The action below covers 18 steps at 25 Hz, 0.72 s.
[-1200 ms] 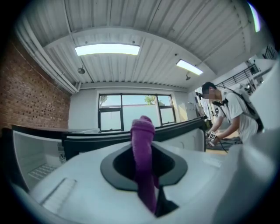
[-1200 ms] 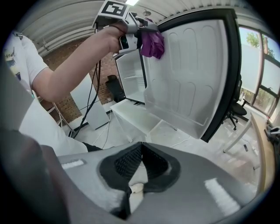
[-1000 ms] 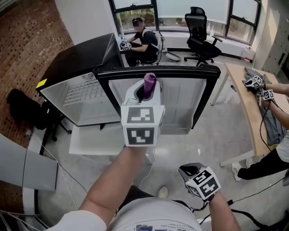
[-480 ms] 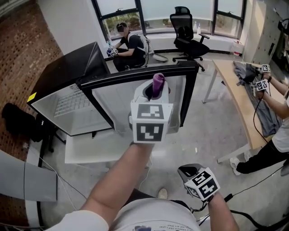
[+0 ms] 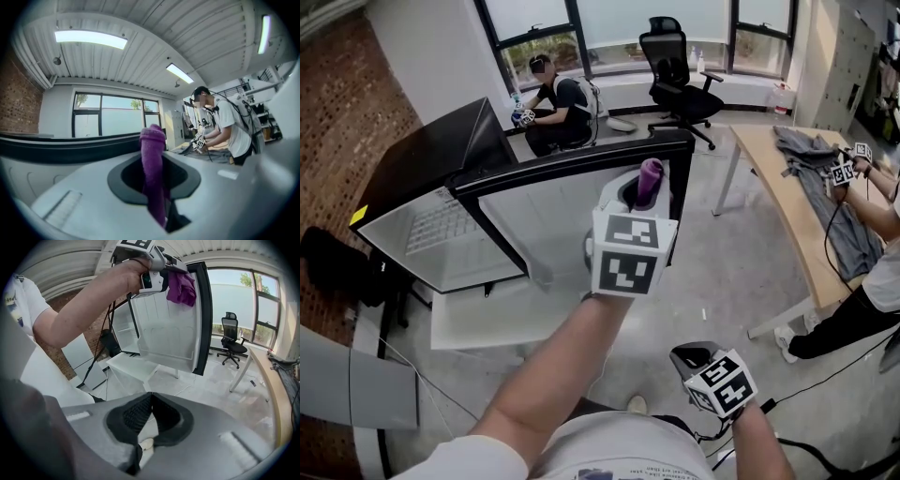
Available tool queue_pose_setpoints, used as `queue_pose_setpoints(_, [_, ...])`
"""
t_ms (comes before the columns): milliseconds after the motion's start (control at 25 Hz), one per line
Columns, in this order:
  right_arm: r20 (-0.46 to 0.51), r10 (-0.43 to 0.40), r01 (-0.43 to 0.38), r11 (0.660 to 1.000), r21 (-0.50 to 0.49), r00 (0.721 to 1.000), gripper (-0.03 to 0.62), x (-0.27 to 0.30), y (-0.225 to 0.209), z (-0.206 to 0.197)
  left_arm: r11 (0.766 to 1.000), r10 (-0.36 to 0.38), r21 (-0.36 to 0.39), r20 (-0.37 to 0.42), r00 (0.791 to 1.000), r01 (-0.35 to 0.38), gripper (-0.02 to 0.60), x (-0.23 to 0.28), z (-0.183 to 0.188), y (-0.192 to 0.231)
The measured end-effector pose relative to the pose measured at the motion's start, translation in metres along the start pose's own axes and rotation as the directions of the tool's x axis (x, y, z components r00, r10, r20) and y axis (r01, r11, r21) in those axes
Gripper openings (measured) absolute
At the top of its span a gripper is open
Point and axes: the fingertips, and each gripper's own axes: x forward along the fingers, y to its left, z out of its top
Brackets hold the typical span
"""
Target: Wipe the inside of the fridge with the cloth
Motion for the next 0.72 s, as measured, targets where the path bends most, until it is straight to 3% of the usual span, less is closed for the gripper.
queue_pose_setpoints(160, [0.001, 0.004, -0.004, 1.000, -0.005, 1.000, 0.003, 0.003, 0.000, 0.002, 1.000, -0.022, 0.007, 0.012, 1.000, 0.022, 0.069, -0.009, -0.001, 0.001])
queue_pose_setpoints(320, [-0.003, 0.021, -0.021, 1.000, -0.021, 1.000, 0.003, 0.006, 0.008, 0.006, 1.000, 0.000, 0.002, 0.026, 1.000, 0.000, 0.070, -0.038, -0.002, 0.016])
queue_pose_setpoints(480, [-0.019, 0.054, -0.055, 0.997, -0.060, 0.998, 0.003, 0.015, 0.020, 0.013, 0.995, 0.096, -0.006, 0.050, 0.994, -0.096, 0.070, -0.076, -0.003, 0.056])
queue_pose_setpoints(720, [-0.047, 0.114, -0.119, 0.986, -0.119, 0.992, 0.003, 0.035, 0.041, 0.022, 0.969, 0.245, -0.020, 0.005, 0.970, -0.245, 0.069, -0.127, -0.032, 0.116])
